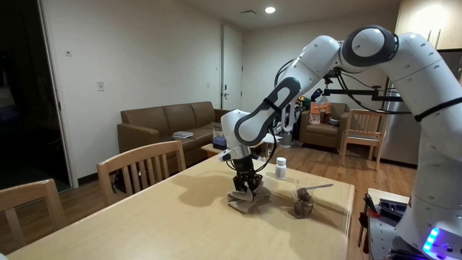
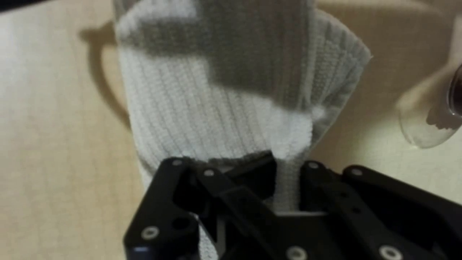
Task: Use the white towel to wipe the table, then take the white lid and put it on the table, then move the clear cup towards the towel
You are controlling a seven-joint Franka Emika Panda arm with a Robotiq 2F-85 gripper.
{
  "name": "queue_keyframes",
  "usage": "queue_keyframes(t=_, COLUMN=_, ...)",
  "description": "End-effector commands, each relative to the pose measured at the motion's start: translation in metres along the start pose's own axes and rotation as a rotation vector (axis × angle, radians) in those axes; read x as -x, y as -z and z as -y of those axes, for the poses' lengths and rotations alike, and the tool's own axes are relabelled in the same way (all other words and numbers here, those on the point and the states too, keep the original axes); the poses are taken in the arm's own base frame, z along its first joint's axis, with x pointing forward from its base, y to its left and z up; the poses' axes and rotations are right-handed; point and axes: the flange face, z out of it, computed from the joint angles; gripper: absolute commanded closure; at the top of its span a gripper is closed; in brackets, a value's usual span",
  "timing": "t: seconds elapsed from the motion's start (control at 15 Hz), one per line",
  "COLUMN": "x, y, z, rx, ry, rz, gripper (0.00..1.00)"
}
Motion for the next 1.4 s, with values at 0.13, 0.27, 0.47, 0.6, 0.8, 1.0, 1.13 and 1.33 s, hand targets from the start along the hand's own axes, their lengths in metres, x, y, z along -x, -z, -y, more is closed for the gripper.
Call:
queue_keyframes(t=0.13, x=-0.013, y=-0.001, z=-0.045, rx=0.063, ry=0.073, rz=-0.003, gripper=0.97)
queue_keyframes(t=0.27, x=-0.019, y=-0.002, z=-0.062, rx=0.093, ry=0.101, rz=0.01, gripper=0.97)
queue_keyframes(t=0.47, x=-0.029, y=0.008, z=-0.087, rx=0.147, ry=0.132, rz=0.04, gripper=0.97)
queue_keyframes(t=0.6, x=-0.038, y=0.015, z=-0.105, rx=0.183, ry=0.145, rz=0.061, gripper=0.97)
queue_keyframes(t=0.8, x=-0.05, y=0.027, z=-0.13, rx=0.239, ry=0.144, rz=0.071, gripper=0.97)
queue_keyframes(t=1.0, x=-0.057, y=0.034, z=-0.145, rx=0.275, ry=0.128, rz=0.073, gripper=0.97)
queue_keyframes(t=1.13, x=-0.06, y=0.036, z=-0.152, rx=0.281, ry=0.113, rz=0.069, gripper=0.97)
queue_keyframes(t=1.33, x=-0.063, y=0.037, z=-0.155, rx=0.252, ry=0.085, rz=0.046, gripper=0.97)
